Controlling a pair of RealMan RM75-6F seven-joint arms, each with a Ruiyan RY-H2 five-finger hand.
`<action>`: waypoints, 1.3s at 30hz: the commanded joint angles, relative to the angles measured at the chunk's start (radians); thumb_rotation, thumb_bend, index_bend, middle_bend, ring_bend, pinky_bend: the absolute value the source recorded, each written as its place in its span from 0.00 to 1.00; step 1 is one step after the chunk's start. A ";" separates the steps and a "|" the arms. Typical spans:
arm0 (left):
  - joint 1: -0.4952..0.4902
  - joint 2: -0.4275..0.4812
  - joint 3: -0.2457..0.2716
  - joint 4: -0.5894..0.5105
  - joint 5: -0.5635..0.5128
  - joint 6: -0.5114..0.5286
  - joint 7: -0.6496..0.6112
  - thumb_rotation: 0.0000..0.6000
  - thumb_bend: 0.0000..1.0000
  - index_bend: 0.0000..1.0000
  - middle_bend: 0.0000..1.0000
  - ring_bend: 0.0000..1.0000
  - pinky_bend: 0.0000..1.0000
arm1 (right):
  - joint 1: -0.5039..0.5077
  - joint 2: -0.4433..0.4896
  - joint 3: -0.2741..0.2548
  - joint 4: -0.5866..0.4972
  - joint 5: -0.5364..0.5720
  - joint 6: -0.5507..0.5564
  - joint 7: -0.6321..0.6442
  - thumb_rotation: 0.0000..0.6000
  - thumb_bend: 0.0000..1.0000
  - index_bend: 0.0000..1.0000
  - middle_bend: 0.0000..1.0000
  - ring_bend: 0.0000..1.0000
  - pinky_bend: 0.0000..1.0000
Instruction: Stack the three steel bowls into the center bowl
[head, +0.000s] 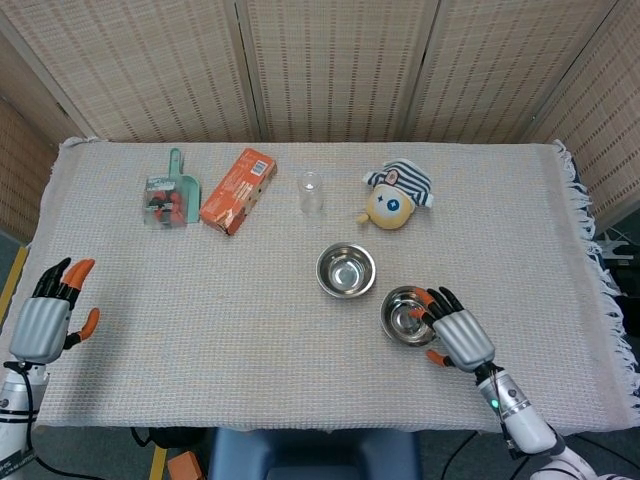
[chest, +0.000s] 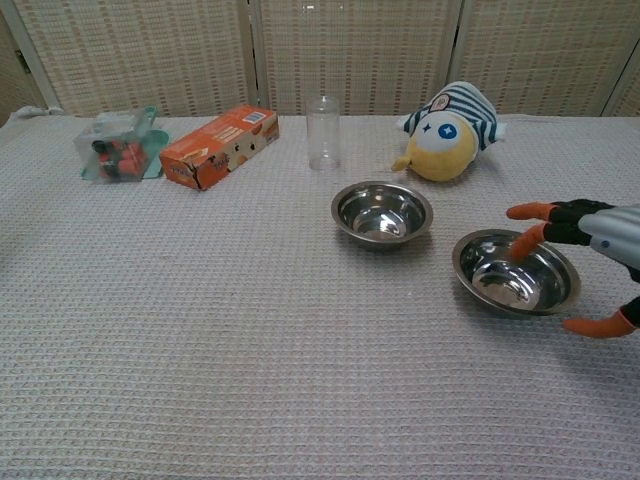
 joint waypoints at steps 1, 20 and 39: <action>0.007 0.008 -0.009 -0.006 0.000 -0.004 -0.008 1.00 0.44 0.00 0.08 0.00 0.10 | 0.032 -0.059 -0.004 0.057 0.024 -0.032 -0.031 1.00 0.12 0.34 0.00 0.00 0.00; 0.021 0.034 -0.038 -0.028 0.023 -0.060 -0.014 1.00 0.45 0.00 0.08 0.00 0.10 | 0.065 -0.086 0.060 0.077 -0.043 0.175 -0.014 1.00 0.46 0.77 0.07 0.00 0.00; 0.035 0.101 -0.051 -0.094 0.013 -0.126 -0.043 1.00 0.45 0.00 0.04 0.00 0.10 | 0.329 -0.281 0.194 0.261 0.201 -0.130 -0.167 1.00 0.46 0.42 0.07 0.00 0.00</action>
